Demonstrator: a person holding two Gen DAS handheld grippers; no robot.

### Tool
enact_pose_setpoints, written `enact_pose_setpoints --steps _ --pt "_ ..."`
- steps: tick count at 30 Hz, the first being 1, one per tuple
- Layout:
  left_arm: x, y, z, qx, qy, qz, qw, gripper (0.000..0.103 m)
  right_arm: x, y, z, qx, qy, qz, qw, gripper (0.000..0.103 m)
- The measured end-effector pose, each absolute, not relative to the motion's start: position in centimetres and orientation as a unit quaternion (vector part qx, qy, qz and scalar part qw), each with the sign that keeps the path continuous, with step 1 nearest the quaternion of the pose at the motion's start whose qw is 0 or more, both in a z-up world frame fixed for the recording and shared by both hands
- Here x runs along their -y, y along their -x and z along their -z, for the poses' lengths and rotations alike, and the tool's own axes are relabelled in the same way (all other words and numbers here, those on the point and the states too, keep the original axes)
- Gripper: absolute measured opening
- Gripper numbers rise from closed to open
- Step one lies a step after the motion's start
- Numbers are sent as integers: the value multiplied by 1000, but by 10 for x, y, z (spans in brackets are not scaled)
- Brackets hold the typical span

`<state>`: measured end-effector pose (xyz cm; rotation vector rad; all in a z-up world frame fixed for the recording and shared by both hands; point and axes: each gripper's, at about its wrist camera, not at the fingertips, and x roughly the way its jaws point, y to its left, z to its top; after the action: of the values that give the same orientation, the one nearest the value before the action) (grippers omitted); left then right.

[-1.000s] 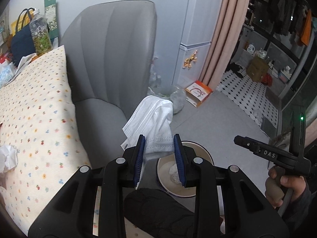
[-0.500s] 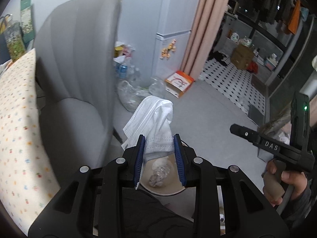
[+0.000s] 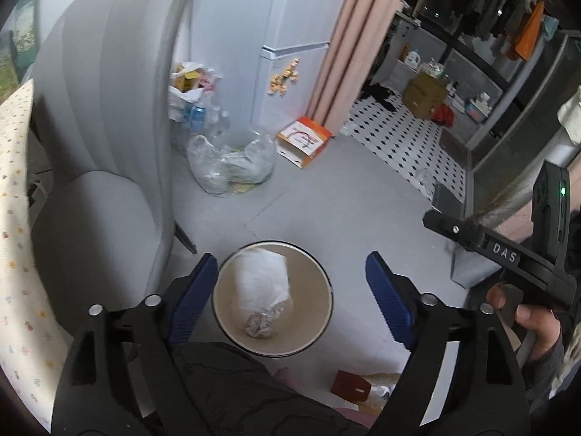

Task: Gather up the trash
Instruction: 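Open both grippers over the wastebasket to drop the paper and foil, then move both open grippers back over the table toward the remaining trash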

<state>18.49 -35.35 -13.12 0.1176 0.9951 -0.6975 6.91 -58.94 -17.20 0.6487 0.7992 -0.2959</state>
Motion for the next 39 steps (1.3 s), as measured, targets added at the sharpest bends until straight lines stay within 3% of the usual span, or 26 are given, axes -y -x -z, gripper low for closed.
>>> enact_pose_setpoints --steps 2,9,15,39 --pt "346 -187 128 -464 -52 317 825 86 586 -71 173 -383 -308 137 860 60" --pt "309 -188 110 -449 -32 284 846 93 563 -82 166 -382 -299 116 867 84" --pt "270 -186 93 -431 -8 253 866 96 541 -93 158 -382 -292 99 871 94" --pt "73 -152 72 -382 88 108 914 96 390 -138 109 -392 -197 -21 898 95"
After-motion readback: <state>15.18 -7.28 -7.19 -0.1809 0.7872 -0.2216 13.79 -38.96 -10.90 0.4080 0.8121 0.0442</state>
